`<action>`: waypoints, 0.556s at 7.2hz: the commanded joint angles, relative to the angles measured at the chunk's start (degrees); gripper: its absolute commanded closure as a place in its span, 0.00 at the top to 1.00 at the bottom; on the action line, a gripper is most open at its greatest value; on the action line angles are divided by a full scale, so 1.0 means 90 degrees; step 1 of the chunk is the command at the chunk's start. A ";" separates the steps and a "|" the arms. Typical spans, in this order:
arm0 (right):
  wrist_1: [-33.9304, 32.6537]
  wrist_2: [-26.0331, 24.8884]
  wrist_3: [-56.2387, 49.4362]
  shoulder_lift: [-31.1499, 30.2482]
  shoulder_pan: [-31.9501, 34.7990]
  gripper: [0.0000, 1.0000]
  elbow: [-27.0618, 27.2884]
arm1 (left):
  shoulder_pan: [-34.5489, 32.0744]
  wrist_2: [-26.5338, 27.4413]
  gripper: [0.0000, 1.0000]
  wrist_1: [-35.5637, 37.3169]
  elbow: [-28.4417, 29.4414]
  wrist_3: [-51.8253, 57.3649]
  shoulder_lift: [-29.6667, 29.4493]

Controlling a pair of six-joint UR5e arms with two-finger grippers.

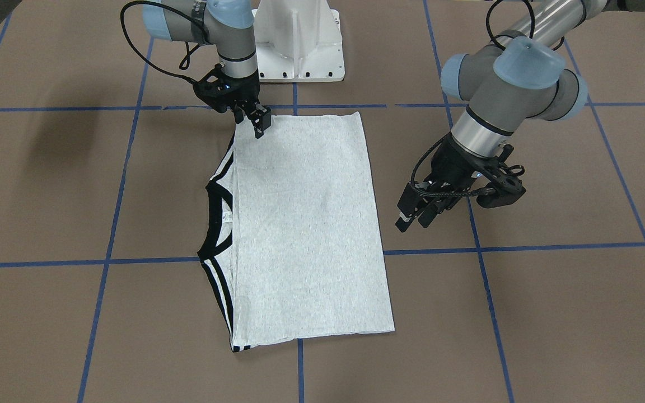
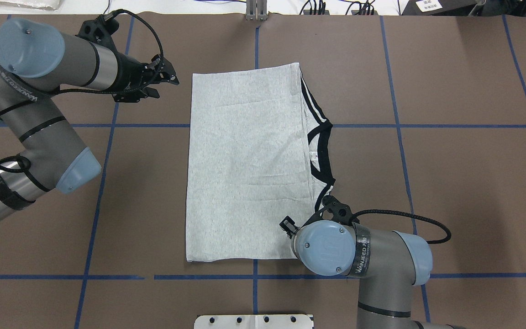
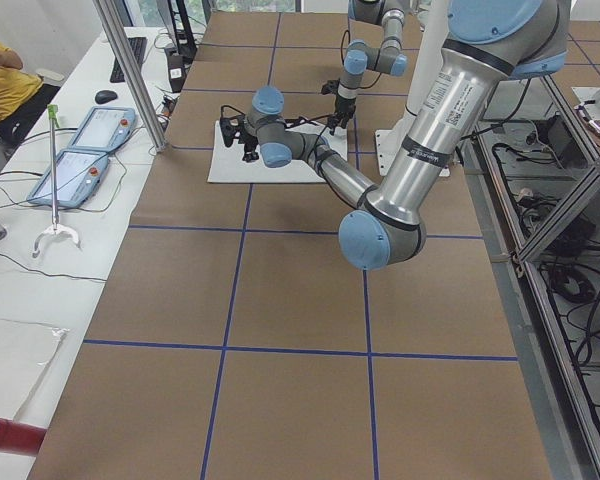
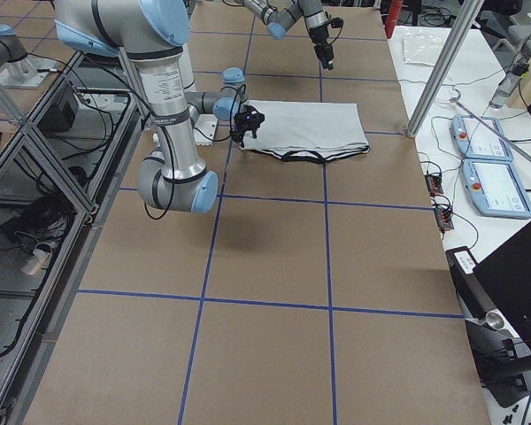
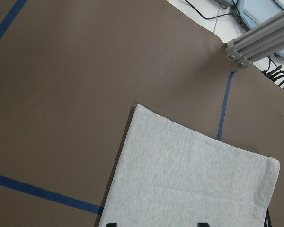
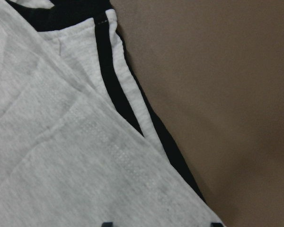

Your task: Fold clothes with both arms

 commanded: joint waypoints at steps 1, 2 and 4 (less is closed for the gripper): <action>-0.0001 0.0000 0.0282 -0.0014 -0.0033 0.34 -0.0003 | -0.0001 0.0000 0.64 0.0000 -0.0003 -0.0005 -0.0001; 0.0009 0.0000 0.0352 0.0006 -0.0053 0.02 0.0007 | -0.0010 0.0000 0.65 0.0068 -0.0052 0.0005 -0.0001; 0.0009 0.0039 0.0334 -0.0004 -0.0053 0.00 0.0016 | -0.0001 0.0000 0.64 0.0224 -0.0179 0.0005 0.0009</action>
